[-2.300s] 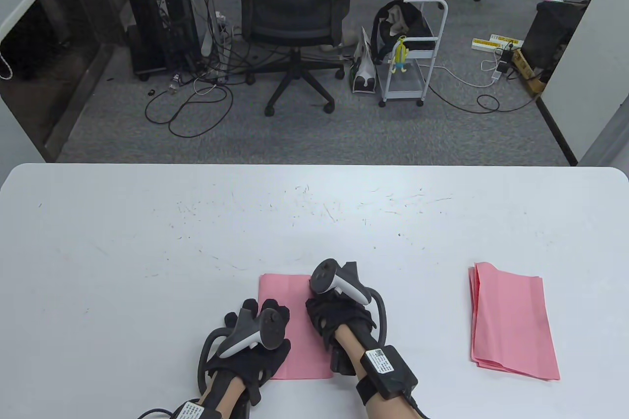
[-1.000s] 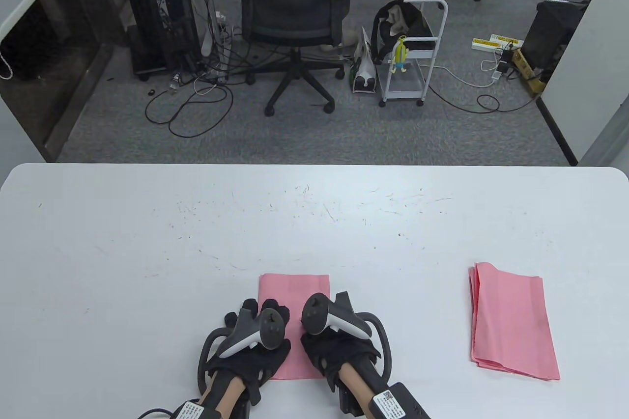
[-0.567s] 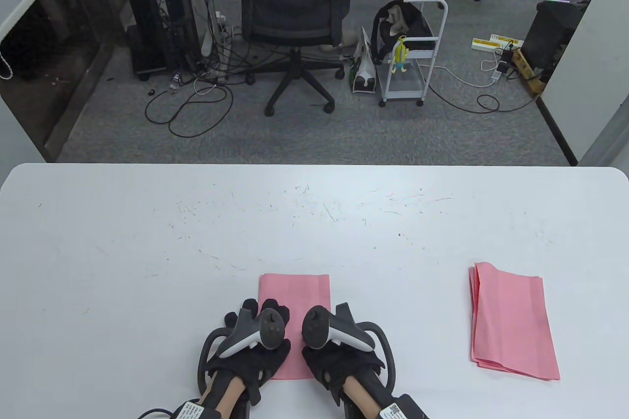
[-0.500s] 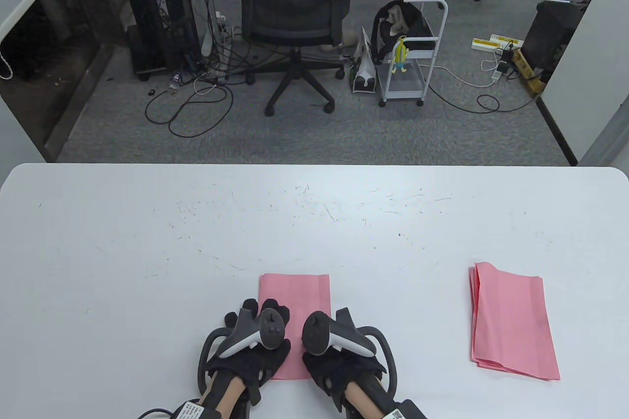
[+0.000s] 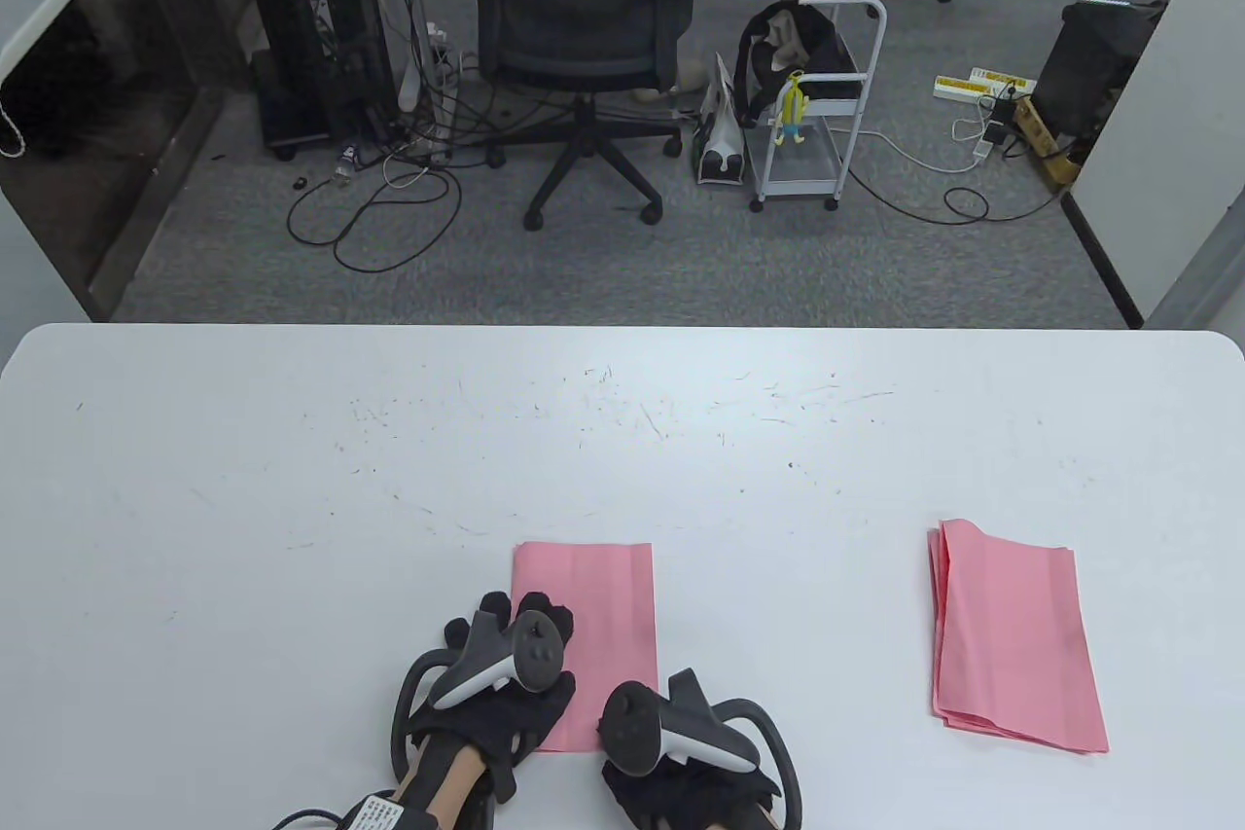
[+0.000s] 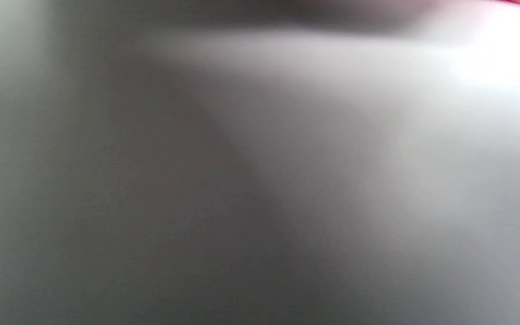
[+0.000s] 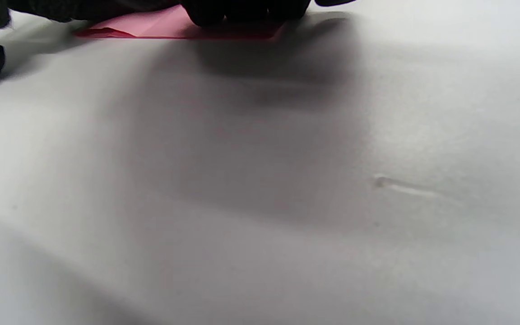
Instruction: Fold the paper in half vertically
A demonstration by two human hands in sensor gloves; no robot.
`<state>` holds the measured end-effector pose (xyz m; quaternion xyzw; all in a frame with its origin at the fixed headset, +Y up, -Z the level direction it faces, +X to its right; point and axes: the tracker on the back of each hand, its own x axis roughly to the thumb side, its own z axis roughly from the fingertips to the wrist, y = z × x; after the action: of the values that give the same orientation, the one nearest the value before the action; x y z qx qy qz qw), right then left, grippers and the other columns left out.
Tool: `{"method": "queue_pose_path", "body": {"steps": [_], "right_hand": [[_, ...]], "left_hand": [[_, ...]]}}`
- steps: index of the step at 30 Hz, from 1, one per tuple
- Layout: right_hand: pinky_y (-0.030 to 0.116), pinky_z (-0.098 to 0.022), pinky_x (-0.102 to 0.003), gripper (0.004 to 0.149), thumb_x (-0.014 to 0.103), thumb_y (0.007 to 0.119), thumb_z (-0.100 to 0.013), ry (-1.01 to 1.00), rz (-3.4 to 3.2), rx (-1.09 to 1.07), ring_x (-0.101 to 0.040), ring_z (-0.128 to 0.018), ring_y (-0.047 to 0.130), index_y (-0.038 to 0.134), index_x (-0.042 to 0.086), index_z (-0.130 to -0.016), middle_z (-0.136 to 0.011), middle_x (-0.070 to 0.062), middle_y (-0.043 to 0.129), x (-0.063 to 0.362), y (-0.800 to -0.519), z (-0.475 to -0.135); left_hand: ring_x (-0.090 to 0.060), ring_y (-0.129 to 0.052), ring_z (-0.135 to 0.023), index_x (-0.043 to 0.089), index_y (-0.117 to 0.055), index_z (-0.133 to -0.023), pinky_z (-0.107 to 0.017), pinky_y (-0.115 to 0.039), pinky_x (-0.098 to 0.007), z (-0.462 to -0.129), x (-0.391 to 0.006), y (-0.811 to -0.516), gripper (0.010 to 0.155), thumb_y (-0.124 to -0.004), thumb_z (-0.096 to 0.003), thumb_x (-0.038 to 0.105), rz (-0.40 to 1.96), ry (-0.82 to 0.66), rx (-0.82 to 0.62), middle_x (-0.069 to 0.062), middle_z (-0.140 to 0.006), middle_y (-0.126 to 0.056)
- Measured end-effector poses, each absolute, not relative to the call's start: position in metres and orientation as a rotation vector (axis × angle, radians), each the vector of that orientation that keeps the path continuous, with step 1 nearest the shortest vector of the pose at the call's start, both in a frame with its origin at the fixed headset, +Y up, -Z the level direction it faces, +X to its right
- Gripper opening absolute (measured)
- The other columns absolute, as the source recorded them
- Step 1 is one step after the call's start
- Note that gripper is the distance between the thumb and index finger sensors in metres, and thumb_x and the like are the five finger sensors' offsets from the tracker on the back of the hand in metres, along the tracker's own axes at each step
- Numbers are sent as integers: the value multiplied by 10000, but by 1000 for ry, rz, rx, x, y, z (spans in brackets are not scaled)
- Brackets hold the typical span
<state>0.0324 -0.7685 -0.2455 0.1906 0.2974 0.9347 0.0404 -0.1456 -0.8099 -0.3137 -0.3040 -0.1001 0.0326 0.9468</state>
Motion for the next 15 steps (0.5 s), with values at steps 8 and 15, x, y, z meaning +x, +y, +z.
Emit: {"method": "queue_pose_path", "body": {"steps": [8, 15], "right_hand": [[572, -715, -533, 564, 465, 644, -504, 955, 2651, 507, -323, -947, 655, 615, 237, -1019, -1052, -70, 647, 48, -759, -271], [426, -759, -582, 657, 506, 609, -520, 775, 2597, 154, -388, -1050, 401, 385, 251, -1083, -1153, -75, 360, 71, -746, -329]], "left_hand": [[-376, 89, -1097, 385, 7, -1126, -766, -56, -671, -314, -146, -810, 739, -373, -540, 625, 66, -204, -619, 88, -1207, 94], [-374, 89, -1097, 384, 8, -1127, -766, -54, -671, -314, -146, -810, 741, -375, -540, 625, 66, -204, -619, 88, -1207, 94]]}}
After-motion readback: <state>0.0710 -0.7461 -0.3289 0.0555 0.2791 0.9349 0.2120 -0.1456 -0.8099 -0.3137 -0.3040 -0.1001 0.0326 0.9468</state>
